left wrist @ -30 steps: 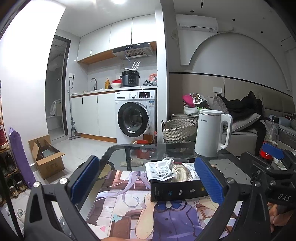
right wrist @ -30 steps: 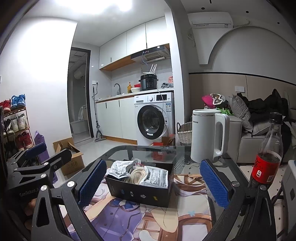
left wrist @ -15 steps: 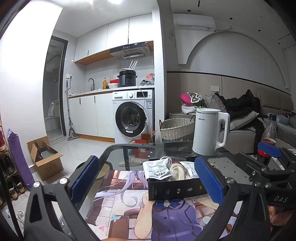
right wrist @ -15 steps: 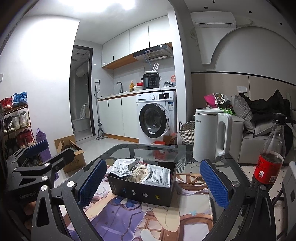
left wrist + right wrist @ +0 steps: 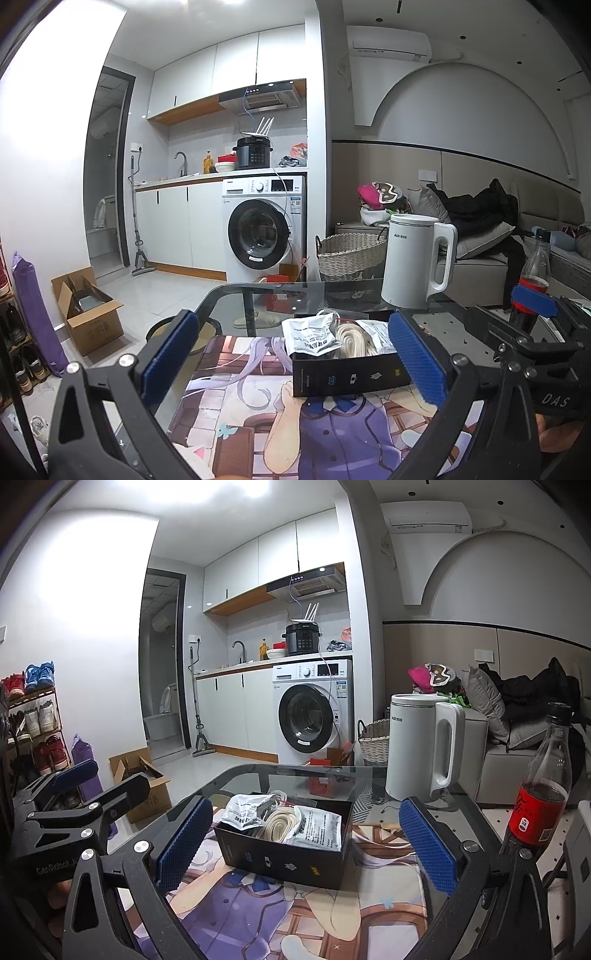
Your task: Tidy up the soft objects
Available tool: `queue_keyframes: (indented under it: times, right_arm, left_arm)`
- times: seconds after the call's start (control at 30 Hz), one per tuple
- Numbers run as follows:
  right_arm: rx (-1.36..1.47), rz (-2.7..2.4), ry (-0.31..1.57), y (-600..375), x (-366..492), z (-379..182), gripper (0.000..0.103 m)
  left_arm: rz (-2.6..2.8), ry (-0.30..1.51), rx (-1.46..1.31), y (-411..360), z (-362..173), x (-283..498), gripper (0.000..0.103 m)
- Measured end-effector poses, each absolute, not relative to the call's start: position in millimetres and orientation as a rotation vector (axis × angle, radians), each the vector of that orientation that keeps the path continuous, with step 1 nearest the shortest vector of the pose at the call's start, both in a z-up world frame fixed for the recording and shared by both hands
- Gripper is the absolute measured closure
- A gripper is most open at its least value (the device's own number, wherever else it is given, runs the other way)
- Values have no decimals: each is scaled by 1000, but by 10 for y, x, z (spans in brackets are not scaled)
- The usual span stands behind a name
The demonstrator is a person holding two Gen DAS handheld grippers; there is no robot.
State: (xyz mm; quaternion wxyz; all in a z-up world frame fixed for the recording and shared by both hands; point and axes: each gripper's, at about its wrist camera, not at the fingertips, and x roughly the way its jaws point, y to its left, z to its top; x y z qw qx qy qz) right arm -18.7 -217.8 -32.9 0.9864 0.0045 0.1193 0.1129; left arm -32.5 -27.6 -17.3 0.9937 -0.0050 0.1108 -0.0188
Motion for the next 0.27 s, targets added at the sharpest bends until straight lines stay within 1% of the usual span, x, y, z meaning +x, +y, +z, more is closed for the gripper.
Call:
queue_keyframes:
  times: [0.27]
  right_arm:
    - [-23, 188, 235, -2161, -178, -344, 0]
  left_arm:
    - [-31, 219, -8, -277, -177, -324, 0]
